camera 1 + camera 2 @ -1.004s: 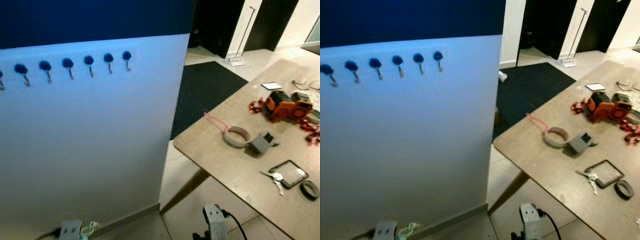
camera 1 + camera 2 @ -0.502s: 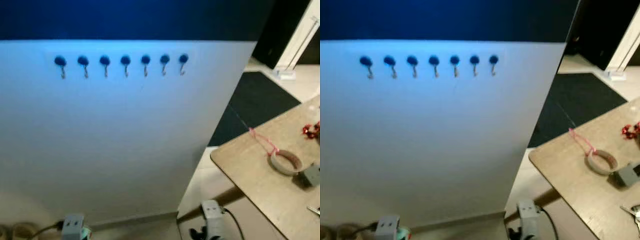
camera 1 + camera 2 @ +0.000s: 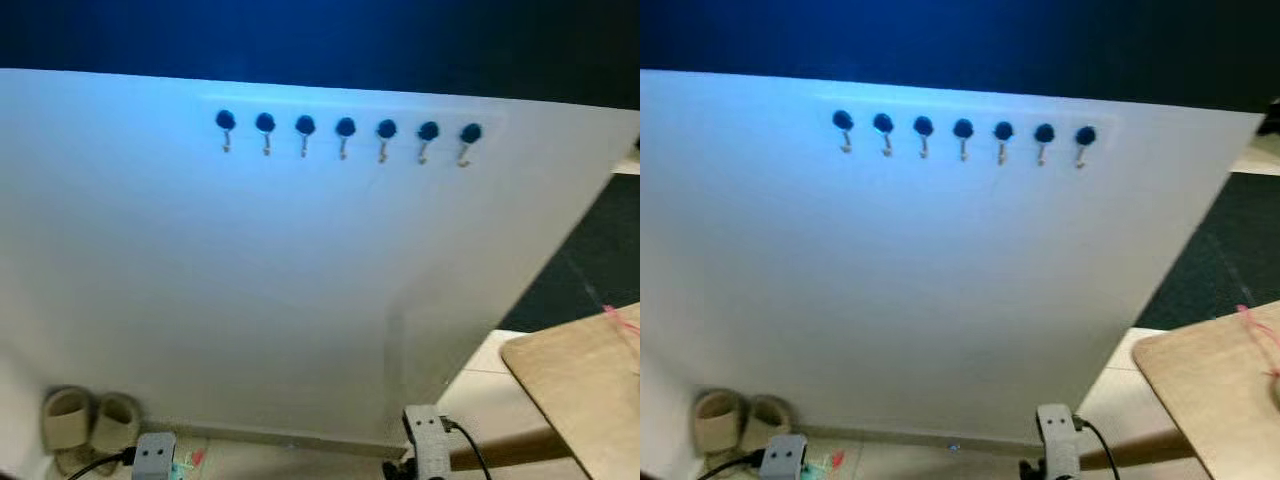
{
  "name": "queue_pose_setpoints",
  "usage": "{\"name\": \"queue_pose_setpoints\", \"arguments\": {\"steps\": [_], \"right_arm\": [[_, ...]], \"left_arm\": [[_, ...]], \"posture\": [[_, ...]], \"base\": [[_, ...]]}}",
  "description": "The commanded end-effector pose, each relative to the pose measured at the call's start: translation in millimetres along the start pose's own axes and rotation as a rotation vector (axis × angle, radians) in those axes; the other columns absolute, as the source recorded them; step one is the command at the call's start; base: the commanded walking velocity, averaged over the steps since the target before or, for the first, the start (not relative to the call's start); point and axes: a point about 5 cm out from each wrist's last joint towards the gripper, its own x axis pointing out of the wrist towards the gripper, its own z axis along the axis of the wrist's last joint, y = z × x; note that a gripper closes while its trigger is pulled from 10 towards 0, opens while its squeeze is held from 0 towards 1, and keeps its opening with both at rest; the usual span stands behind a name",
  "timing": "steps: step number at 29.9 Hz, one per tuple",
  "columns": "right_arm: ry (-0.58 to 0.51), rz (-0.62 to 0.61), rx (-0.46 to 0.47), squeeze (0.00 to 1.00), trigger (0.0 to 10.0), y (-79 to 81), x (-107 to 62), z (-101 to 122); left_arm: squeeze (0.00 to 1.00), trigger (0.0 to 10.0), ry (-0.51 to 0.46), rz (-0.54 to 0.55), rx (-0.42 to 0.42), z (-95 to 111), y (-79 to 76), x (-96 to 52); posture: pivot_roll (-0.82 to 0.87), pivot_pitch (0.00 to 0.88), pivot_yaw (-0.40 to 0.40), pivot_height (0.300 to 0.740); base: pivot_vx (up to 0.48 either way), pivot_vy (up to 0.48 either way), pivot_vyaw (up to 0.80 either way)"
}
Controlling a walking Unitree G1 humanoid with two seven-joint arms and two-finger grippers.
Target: Hang keys on a hook
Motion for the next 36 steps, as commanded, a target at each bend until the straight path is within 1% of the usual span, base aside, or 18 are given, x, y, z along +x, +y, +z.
{"name": "queue_pose_setpoints", "arguments": {"steps": [1, 3, 4, 11, 12, 17, 28, 32, 35, 36], "right_arm": [[0.003, -0.025, 0.045, 0.0, 10.0, -1.7, -1.1, -4], [0.004, -0.028, 0.05, 0.0, 10.0, -2.1, -1.3, -5], [0.008, -0.027, 0.047, 0.0, 10.0, -2.7, -1.7, -6], [0.008, -0.031, 0.048, 0.0, 10.0, -4.5, -2.6, -7], [0.007, -0.031, 0.049, 0.0, 10.0, -4.5, -2.6, -7], [0.004, -0.031, 0.051, 0.0, 10.0, -4.5, -2.5, -7], [0.004, -0.028, 0.049, 0.0, 10.0, -3.8, -2.3, -6], [0.003, -0.026, 0.051, 0.0, 10.0, -3.0, -2.1, -6], [0.003, -0.024, 0.051, 0.0, 10.0, -2.3, -2.1, -7], [0.004, -0.024, 0.054, 0.0, 10.0, -1.5, -2.1, -7]], "left_arm": [[0.0, 10.0, 0.011, -0.012, 0.021, -4, -0.6, -1.9], [0.0, 10.0, 0.007, -0.015, 0.024, -4, -0.8, -1.9], [0.0, 10.0, -0.001, -0.022, 0.05, -2, -1.8, -1.4], [0.0, 10.0, -0.008, -0.039, 0.034, 3, -6.8, 1.7], [0.0, 10.0, -0.009, -0.049, 0.044, 4, -7.7, 2.2], [0.0, 10.0, -0.024, -0.07, 0.056, 7, -11.0, 3.0], [0.0, 10.0, -0.046, -0.077, 0.061, 8, -11.5, 1.2], [0.0, 10.0, -0.077, -0.086, 0.061, 11, -12.0, 0.5], [0.0, 10.0, -0.081, -0.106, 0.081, 13, -13.3, 0.4], [0.0, 10.0, -0.082, -0.123, 0.101, 13, -14.8, -0.1]], "posture": [[0.08, 0.047, -0.035, 0.74], [0.08, 0.047, -0.035, 0.74], [0.08, 0.044, -0.038, 0.74], [0.08, 0.035, -0.035, 0.74], [0.07, 0.032, -0.034, 0.74], [0.08, 0.03, -0.035, 0.74], [0.08, 0.028, -0.037, 0.74], [0.08, 0.031, -0.036, 0.74], [0.09, 0.03, -0.034, 0.74], [0.09, 0.03, -0.032, 0.74]], "base": [[0.0, 0.0, 0.0], [0.0, 0.0, 0.0], [0.0, 0.0, 0.0], [0.0, 0.0, 0.0], [0.0, 0.24, 0.0], [0.0, 0.396, 0.0], [0.0, 0.476, 0.0], [0.0, 0.0, 0.0], [0.0, 0.0, 0.0], [0.0, -0.48, 0.0]]}}
